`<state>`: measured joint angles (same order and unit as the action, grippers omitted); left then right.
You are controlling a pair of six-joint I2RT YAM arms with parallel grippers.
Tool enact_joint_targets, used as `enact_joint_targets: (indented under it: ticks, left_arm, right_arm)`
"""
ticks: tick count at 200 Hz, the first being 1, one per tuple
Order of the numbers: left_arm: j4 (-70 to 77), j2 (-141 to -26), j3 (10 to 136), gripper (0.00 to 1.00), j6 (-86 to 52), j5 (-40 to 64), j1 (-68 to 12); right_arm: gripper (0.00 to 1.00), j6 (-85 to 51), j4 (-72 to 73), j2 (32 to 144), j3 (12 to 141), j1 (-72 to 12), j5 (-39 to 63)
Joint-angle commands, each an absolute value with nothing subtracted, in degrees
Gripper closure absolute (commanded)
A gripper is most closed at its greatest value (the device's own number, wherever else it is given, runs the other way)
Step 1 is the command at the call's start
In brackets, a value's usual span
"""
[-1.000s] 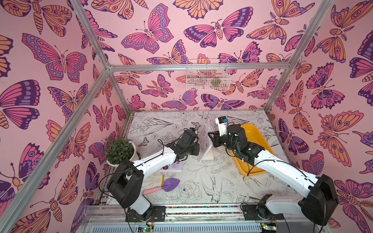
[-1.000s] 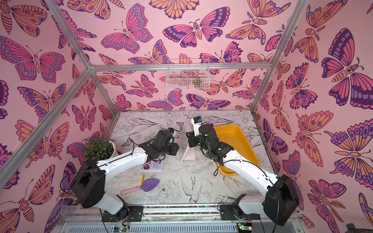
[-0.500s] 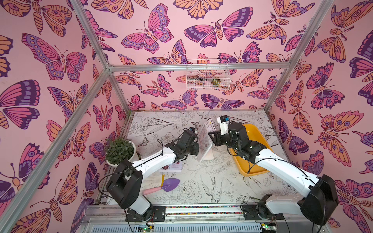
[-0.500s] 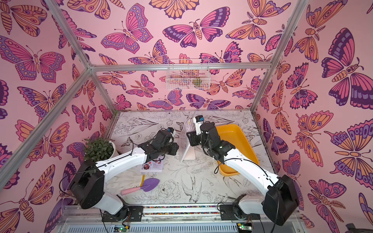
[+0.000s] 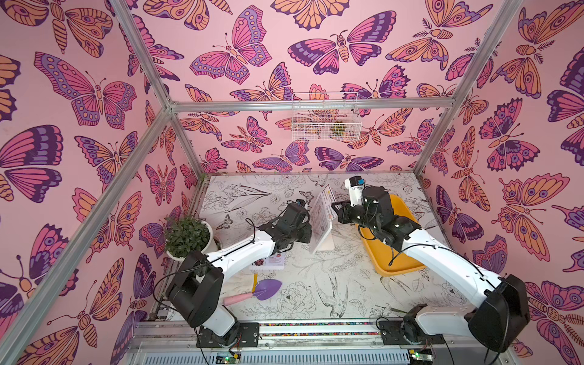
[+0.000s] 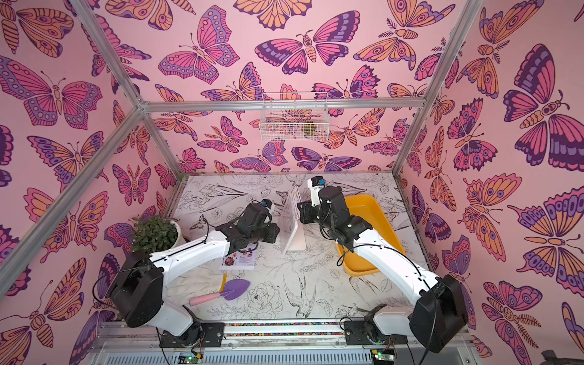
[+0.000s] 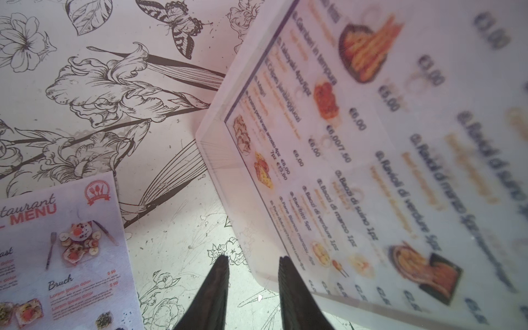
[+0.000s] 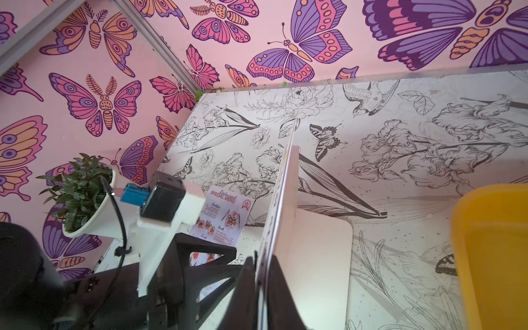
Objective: Replace the menus in the menu holders
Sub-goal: Insert the menu into the menu holder.
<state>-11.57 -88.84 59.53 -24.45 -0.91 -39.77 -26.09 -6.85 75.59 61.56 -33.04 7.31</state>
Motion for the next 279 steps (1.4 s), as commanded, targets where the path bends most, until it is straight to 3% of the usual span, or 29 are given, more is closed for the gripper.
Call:
enact_joint_targets:
  ticks: [1, 84, 116, 137, 201, 249, 279]
  left_arm:
    - [-10.9, -88.9, 60.5, 0.67, -23.3, -0.9, -39.6]
    - [-10.9, -88.7, 59.9, 0.67, -23.5, -1.3, -39.6]
    - [-10.5, -88.5, 59.6, 0.67, -23.7, -1.3, -39.6]
    - [-10.4, -88.4, 59.5, 0.67, -23.6, -1.4, -39.6]
    - [-10.3, -88.3, 59.2, 0.67, -23.8, -1.4, -39.6]
    - [-10.2, -88.2, 59.0, 0.67, -23.8, -1.4, -39.6]
    - [-10.2, -88.2, 58.9, 0.67, -23.7, -1.1, -39.7]
  right_arm:
    - [0.9, -27.7, -7.1, 77.0, 63.7, -32.6, 10.0]
    - [0.89, -29.4, -8.2, 80.2, 63.2, -33.0, 13.0]
    - [0.74, -28.3, -10.2, 78.3, 64.6, -32.4, 10.9]
    - [0.72, -28.0, -11.2, 78.3, 65.8, -31.4, 12.0]
    - [0.8, -28.7, -11.0, 79.8, 67.1, -30.9, 13.2]
    - [0.92, -29.7, -10.3, 80.7, 67.7, -30.9, 14.2]
    - [0.94, -30.7, -10.4, 82.3, 68.0, -31.0, 16.3]
